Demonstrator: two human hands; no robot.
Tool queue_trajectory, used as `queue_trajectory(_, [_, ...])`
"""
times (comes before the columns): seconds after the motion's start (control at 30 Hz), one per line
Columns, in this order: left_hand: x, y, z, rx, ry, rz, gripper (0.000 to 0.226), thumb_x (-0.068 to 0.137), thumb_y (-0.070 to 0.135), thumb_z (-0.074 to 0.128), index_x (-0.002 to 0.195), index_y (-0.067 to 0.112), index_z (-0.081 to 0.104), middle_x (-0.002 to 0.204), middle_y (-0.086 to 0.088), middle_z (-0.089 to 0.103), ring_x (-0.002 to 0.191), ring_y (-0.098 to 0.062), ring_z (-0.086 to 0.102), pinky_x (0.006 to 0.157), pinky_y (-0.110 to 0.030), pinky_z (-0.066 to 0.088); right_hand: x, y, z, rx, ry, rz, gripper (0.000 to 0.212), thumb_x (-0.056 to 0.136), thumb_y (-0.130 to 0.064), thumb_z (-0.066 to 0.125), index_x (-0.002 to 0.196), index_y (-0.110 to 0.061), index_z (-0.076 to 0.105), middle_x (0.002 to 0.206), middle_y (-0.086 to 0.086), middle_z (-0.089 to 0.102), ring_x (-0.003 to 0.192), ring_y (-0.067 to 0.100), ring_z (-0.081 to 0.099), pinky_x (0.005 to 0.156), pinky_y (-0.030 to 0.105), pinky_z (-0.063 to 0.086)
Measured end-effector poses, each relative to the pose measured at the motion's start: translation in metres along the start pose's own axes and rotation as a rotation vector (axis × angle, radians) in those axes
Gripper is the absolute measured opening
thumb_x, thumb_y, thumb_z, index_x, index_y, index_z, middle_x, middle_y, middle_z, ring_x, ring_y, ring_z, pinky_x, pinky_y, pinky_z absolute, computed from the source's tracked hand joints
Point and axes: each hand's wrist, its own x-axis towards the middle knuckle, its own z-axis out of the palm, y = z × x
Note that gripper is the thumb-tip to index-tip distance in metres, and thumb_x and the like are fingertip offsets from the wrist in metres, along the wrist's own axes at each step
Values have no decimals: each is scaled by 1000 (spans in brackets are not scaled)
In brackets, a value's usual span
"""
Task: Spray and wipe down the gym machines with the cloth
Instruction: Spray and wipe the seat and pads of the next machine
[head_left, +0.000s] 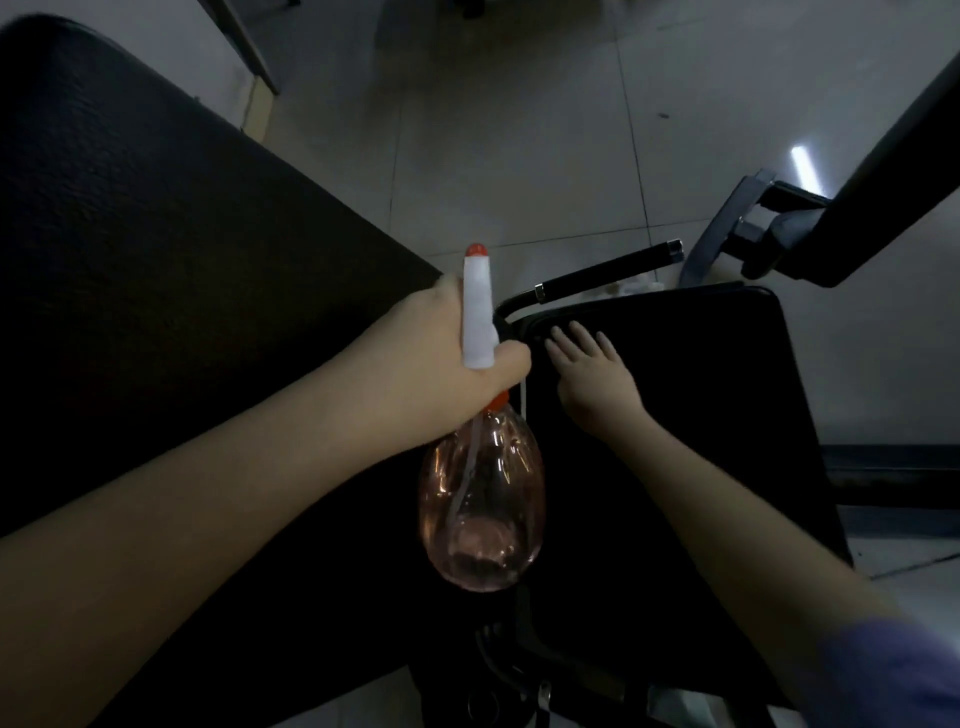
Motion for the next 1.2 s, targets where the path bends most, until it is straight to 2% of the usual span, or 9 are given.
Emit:
queue_trajectory(0.2, [-12, 3, 9, -47, -129, 76, 27, 87, 23, 59, 109, 8, 54, 104, -17, 64, 95, -31, 62, 81, -44, 53, -49, 16, 25, -36, -62, -251, 59, 97, -26, 34, 151, -24, 12, 159, -6, 6, 146, 15, -1, 116, 34, -1])
queue_trajectory(0.33, [-24, 2, 24, -69, -198, 66, 18, 87, 25, 60, 102, 15, 55, 99, -9, 63, 91, -28, 63, 81, -44, 54, -44, 22, 25, -55, -58, -211, 60, 96, -28, 36, 151, -26, 12, 159, -7, 8, 146, 14, -1, 116, 35, -2])
queue_trajectory(0.5, [-39, -16, 53, -125, -217, 23, 20, 86, 22, 57, 86, 1, 56, 75, -9, 55, 67, -25, 51, 64, -41, 47, -58, 4, 25, 11, 21, -55, 58, 97, -29, 33, 151, -20, 13, 159, -2, 5, 146, 16, -3, 116, 39, -4])
queue_trajectory(0.67, [-64, -41, 85, -124, -201, -28, 19, 86, 25, 55, 93, 7, 56, 87, -6, 64, 78, -24, 62, 73, -42, 53, -91, 25, 41, -86, 71, -267, 54, 86, -33, 60, 135, -14, 51, 143, 5, 47, 134, 23, 41, 109, 43, 30])
queue_trajectory(0.73, [-71, -45, 92, -96, -183, -32, 14, 86, 28, 56, 94, 17, 55, 90, -1, 63, 81, -18, 63, 78, -41, 54, -76, 35, 34, -158, 76, -280, 52, 92, -32, 46, 141, -15, 43, 148, 4, 40, 139, 22, 34, 112, 43, 24])
queue_trajectory(0.83, [-85, -47, 105, 22, -173, 50, 11, 88, 25, 52, 84, 23, 41, 81, 6, 52, 72, -12, 54, 70, -31, 51, -47, 11, 23, -41, 67, -34, 56, 98, -27, 32, 151, -17, 17, 159, 0, 11, 146, 19, 4, 117, 40, 2])
queue_trajectory(0.9, [-92, -48, 112, 136, -159, 155, 11, 90, 23, 47, 98, 24, 40, 85, 7, 48, 74, -11, 51, 69, -28, 49, -51, -9, 29, 20, 90, 56, 56, 99, -26, 30, 151, -16, 14, 159, 1, 6, 146, 20, -1, 117, 40, -1])
queue_trajectory(1.07, [-99, -60, 124, 192, -65, 225, 25, 90, 26, 45, 114, 27, 37, 95, 8, 49, 82, -9, 52, 72, -30, 51, -113, -3, 46, -111, -16, -296, 55, 100, -36, 29, 151, -23, 13, 159, -4, 6, 146, 16, -1, 113, 33, -10])
queue_trajectory(1.2, [-113, -68, 139, 178, -15, 206, 18, 88, 35, 43, 105, 33, 38, 98, 15, 46, 90, -2, 47, 73, -21, 45, -99, 23, 32, -191, -69, -381, 54, 99, -36, 31, 151, -26, 16, 158, -8, 10, 146, 14, 3, 114, 36, -6])
